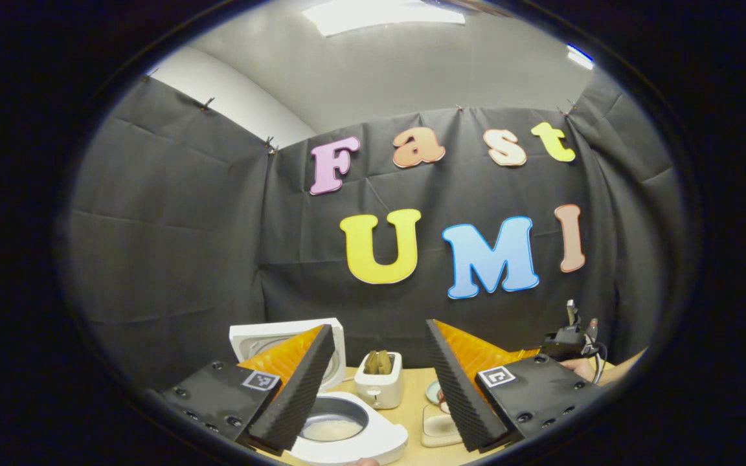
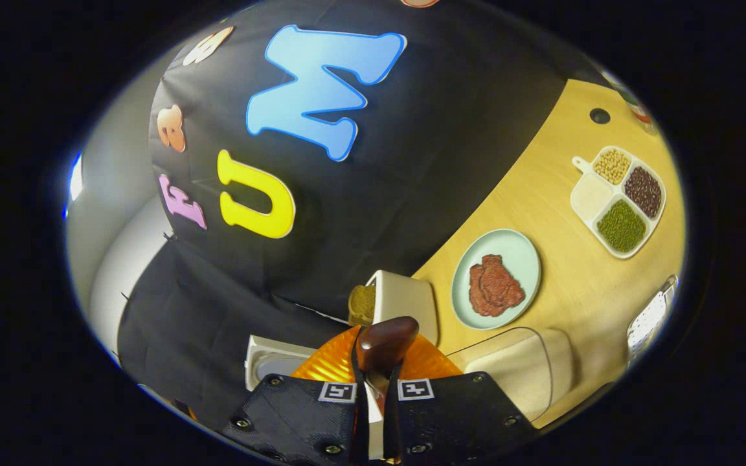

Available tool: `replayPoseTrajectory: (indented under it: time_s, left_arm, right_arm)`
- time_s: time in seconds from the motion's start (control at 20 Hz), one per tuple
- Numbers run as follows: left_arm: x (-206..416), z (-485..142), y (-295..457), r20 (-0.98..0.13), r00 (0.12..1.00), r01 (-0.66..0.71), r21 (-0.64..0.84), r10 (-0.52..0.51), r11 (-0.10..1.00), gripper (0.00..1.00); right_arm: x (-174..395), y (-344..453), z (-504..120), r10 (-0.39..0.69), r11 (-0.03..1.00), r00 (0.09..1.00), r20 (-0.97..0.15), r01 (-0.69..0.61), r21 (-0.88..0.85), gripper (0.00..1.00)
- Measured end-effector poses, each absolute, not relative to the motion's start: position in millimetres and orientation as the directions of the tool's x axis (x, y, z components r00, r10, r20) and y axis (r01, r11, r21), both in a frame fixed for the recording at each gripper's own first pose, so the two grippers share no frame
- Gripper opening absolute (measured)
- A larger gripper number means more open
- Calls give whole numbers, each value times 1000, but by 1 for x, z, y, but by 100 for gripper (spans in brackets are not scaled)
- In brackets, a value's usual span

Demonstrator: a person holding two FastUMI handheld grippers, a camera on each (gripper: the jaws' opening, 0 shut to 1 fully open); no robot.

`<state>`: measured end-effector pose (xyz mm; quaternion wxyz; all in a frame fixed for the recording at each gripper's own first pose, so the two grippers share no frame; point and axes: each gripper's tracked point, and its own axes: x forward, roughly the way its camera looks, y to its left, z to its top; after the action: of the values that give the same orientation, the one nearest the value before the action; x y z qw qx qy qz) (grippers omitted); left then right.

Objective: Close the left gripper, press the button to open the rice cooker; take a wooden spoon from the chopstick holder with the right hand, scoop a spoonful of rice and pour it into the rice cooker, then put the wooden spoon back into the chopstick holder.

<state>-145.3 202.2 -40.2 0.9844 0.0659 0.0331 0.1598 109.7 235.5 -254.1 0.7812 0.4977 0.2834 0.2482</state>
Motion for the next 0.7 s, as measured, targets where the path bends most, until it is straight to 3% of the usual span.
replayPoseTrajectory:
  time_s: [0.15,0.7]
  left_arm:
    - [-145,-37,199,-38,950,-301,138,309,943,94]
    - [-174,-36,228,-39,937,-342,119,348,932,95]
  right_arm:
    - [105,246,-235,689,341,706,-162,-118,933,9]
    - [91,333,-190,770,359,628,-115,-278,891,9]
